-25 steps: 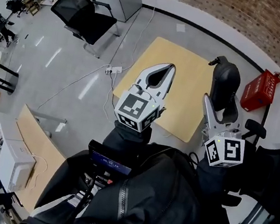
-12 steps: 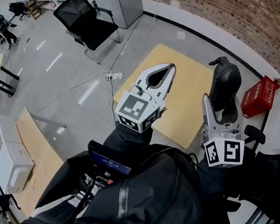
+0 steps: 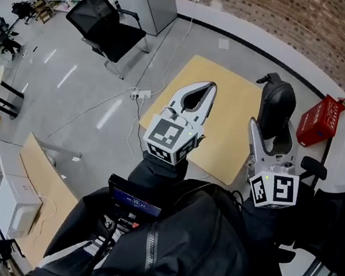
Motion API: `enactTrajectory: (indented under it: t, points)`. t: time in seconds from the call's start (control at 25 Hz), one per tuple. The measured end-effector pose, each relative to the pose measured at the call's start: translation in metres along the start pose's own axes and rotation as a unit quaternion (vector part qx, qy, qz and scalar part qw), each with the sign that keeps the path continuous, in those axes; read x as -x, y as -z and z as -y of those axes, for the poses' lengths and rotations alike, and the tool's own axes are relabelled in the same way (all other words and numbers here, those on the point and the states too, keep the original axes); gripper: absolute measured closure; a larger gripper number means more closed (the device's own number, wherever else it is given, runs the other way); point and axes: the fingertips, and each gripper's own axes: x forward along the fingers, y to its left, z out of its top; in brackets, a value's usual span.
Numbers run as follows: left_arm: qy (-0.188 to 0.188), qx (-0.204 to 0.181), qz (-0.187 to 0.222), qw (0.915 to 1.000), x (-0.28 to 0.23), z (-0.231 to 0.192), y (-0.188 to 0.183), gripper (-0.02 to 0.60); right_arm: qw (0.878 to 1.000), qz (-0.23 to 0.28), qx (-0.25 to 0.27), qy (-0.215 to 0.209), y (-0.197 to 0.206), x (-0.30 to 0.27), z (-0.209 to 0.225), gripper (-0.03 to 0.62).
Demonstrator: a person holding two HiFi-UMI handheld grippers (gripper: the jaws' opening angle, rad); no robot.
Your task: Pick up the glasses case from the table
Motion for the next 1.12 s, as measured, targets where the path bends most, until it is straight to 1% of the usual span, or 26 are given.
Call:
enactTrajectory:
  t: [0.08, 0.24, 0.76, 1.12]
  points:
    - [-0.001, 0.003, -0.007, 1.0, -0.001, 0.0, 0.005, 0.583, 1.0, 0.001, 0.0, 0.0, 0.001, 0.0, 0.0, 0.261]
    - [-0.004, -0.004, 0.001, 1.0, -0.003, -0.001, 0.004, 0.583, 1.0, 0.003, 0.003, -0.002, 0.003, -0.001, 0.002, 0.261]
    - [-0.002, -0.004, -0.005, 1.0, -0.008, 0.001, 0.009, 0.583, 1.0, 0.003, 0.002, -0.01, 0.004, -0.002, 0.002, 0.261]
    - [-0.004, 0.003, -0.011, 0.9999, -0.011, 0.0, 0.013, 0.583, 1.0, -0.005, -0.001, -0.014, 0.009, -0.004, 0.004, 0.261]
